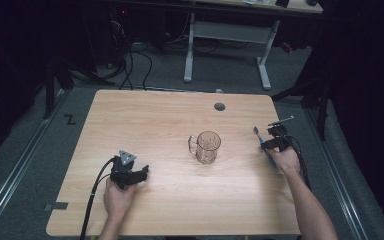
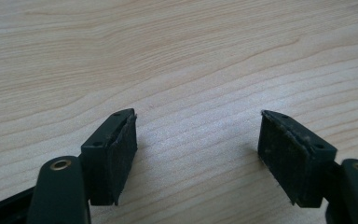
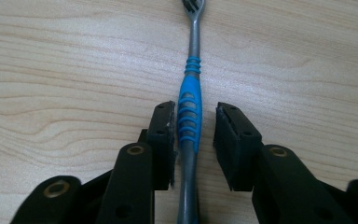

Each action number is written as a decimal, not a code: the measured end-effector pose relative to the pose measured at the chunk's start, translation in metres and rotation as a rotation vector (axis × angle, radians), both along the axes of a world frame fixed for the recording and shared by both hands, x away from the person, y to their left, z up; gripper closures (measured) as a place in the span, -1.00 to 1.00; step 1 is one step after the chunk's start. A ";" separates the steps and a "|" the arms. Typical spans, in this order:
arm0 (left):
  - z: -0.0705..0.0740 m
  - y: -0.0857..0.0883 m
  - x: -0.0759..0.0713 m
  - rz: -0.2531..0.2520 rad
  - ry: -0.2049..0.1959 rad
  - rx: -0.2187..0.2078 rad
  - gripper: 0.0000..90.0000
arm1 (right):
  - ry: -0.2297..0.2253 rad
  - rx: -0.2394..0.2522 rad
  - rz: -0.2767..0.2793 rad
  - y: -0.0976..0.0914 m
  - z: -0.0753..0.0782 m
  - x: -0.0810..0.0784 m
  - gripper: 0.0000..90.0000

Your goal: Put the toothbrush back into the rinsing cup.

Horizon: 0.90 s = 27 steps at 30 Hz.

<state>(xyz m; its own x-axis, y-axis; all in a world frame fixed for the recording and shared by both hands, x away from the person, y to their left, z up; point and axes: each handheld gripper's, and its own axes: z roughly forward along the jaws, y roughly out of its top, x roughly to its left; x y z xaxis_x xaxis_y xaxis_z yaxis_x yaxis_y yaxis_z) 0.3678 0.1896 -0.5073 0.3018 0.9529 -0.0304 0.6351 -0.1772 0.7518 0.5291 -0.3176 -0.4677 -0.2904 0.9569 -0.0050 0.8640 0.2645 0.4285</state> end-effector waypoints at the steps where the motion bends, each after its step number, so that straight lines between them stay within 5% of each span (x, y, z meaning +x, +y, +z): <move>1: 0.000 0.000 0.000 0.000 0.000 0.000 -0.36 | -0.003 -0.004 -0.001 0.000 0.000 0.000 0.57; 6: 0.000 0.000 0.000 0.000 0.001 0.001 -0.36 | 0.003 -0.012 0.009 -0.001 0.000 -0.001 0.81; 17: 0.000 0.000 0.000 0.000 0.001 -0.002 -0.36 | -0.014 -0.019 0.020 0.000 0.002 -0.005 0.82; 27: 0.000 0.001 0.000 0.000 0.001 -0.007 -0.36 | -0.079 0.037 0.041 -0.006 0.021 -0.024 0.82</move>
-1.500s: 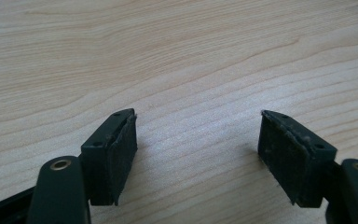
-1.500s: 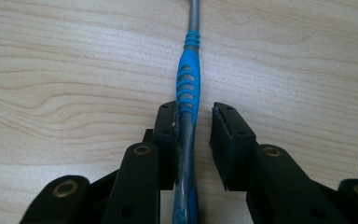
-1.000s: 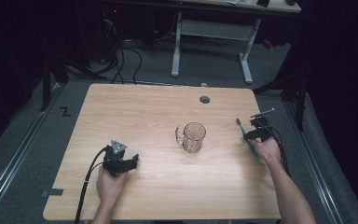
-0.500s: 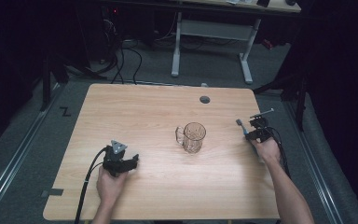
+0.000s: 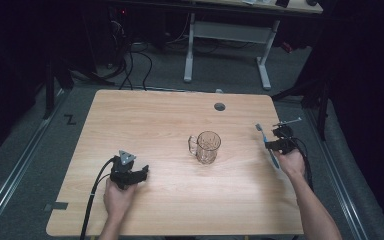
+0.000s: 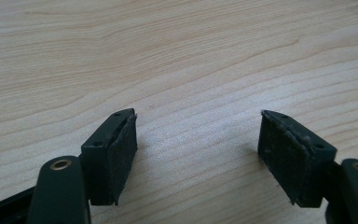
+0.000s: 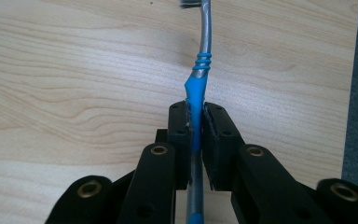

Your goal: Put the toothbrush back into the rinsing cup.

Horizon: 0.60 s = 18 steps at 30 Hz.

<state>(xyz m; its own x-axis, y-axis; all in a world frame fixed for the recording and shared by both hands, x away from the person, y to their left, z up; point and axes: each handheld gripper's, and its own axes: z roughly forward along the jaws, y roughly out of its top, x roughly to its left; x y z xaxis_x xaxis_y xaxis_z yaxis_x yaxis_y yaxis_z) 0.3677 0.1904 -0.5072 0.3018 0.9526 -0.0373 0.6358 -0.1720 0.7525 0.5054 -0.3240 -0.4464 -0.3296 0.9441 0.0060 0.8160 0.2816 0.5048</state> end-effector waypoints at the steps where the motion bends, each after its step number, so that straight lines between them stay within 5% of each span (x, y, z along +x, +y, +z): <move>1: 0.000 0.000 0.000 0.000 0.000 -0.001 -0.36 | 0.000 0.000 0.000 0.000 0.000 0.000 0.82; 18: 0.000 -0.001 0.000 0.003 0.000 0.010 -0.36 | -0.112 0.060 0.021 -0.019 0.024 -0.051 0.82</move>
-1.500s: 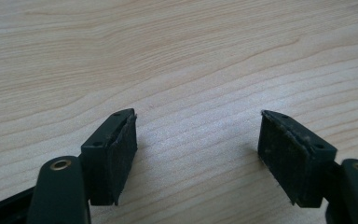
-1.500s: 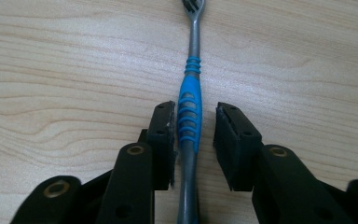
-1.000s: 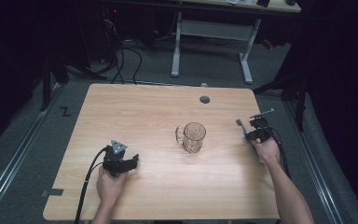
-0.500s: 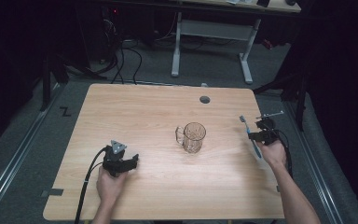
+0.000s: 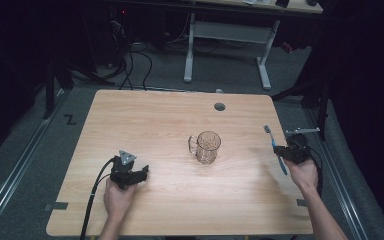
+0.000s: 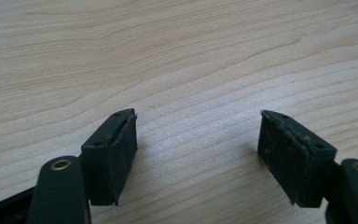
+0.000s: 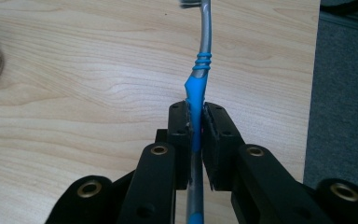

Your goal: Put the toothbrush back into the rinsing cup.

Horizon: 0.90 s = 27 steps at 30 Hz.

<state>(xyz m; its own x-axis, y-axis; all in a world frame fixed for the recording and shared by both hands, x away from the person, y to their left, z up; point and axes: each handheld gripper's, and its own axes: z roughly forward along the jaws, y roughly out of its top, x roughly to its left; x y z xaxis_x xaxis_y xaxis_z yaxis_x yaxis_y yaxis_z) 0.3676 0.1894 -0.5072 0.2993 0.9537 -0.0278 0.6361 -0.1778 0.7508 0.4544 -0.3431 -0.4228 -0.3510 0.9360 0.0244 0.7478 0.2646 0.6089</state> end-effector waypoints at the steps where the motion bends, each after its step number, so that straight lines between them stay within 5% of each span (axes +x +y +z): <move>1: 0.000 0.000 0.000 0.000 0.000 0.002 -0.35 | -0.010 0.018 0.001 -0.002 0.000 -0.005 0.82; 8: 0.000 0.000 0.000 0.001 -0.001 0.004 -0.35 | -0.059 0.037 0.028 0.002 0.006 -0.026 0.82; 27: 0.000 -0.001 0.000 0.004 -0.002 0.012 -0.36 | -0.102 0.068 0.064 0.007 0.012 -0.063 0.82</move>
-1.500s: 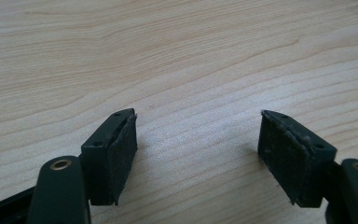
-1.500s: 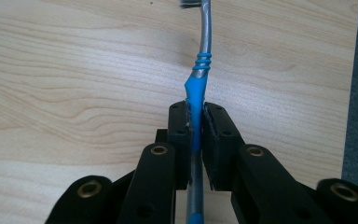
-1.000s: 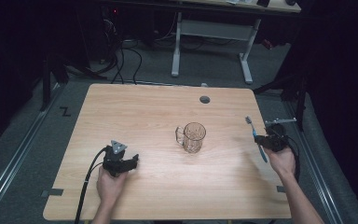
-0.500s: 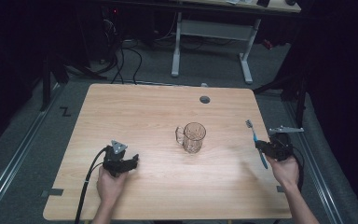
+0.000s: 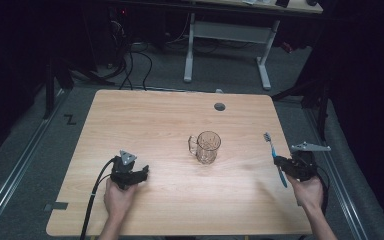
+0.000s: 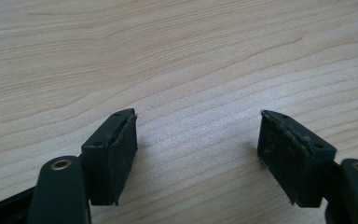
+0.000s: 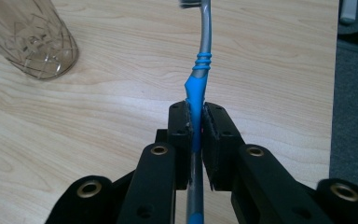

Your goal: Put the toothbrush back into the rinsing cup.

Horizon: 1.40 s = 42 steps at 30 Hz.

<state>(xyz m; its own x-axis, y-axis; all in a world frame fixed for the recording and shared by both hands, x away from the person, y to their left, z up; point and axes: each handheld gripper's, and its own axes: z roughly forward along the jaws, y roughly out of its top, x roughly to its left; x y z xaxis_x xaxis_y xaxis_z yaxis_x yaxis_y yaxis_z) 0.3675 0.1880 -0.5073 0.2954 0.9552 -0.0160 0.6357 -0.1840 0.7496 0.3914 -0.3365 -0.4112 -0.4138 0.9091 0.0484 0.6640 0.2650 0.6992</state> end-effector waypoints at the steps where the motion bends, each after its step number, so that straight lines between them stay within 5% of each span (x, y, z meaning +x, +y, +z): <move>1: 0.000 0.000 0.000 0.000 0.000 0.000 -0.36 | -0.004 -0.002 0.005 0.001 0.001 -0.001 0.82; 17: 0.000 0.000 0.001 -0.001 0.002 0.000 -0.36 | -0.055 -0.027 0.076 0.029 0.008 -0.018 0.82; 42: 0.000 0.001 0.000 0.002 0.001 -0.007 -0.36 | -0.089 0.101 0.198 0.081 0.016 -0.003 0.83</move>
